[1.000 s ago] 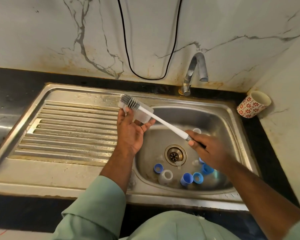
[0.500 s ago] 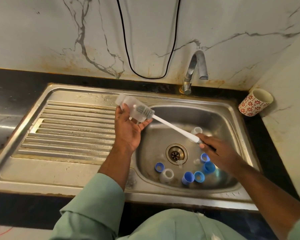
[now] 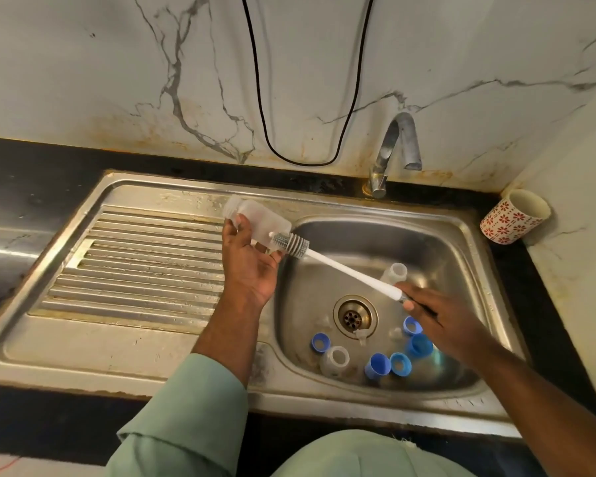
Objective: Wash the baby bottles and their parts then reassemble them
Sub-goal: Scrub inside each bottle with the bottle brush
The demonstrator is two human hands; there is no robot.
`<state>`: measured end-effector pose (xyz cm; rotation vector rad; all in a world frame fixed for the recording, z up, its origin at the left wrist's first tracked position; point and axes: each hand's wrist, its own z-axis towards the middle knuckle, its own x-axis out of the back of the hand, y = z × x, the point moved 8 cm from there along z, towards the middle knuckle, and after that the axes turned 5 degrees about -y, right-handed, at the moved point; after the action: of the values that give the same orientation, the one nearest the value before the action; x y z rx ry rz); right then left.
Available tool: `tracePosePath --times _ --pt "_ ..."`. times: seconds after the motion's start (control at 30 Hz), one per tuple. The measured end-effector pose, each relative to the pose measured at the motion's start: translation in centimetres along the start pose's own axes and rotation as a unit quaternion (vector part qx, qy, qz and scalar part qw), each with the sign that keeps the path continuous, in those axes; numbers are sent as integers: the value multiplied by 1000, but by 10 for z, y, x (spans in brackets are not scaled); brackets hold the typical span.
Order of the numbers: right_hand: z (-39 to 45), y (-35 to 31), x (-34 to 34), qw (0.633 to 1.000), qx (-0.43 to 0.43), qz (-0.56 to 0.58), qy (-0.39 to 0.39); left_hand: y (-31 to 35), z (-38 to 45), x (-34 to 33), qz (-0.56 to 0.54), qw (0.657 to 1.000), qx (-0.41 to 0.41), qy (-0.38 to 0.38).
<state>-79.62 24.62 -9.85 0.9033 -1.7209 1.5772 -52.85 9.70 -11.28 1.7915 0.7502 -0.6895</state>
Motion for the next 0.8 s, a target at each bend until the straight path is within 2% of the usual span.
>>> tracePosePath --times 0.17,0.3,0.4,0.5,0.6,0.7,0.8 --pt "9 -20 -2 999 -17 43 19 -15 -8 -10 3 1000 9 -28" --pt "14 -42 -12 999 -9 32 -11 -7 3 -3 -55 998 12 -4" --pt "13 -33 -13 995 -61 77 -28 3 6 -2 -17 999 0 30" --pt "10 -42 -15 994 -57 84 -35 7 5 -9 -7 999 -21 33" --pt "4 -44 -13 987 -75 138 3 10 4 -12 -17 999 -33 35" --pt "1 -32 -22 964 -132 229 5 10 7 -9 -28 998 -40 43" --pt "2 -35 -31 962 -120 243 -17 9 8 -8 -20 998 -38 48"
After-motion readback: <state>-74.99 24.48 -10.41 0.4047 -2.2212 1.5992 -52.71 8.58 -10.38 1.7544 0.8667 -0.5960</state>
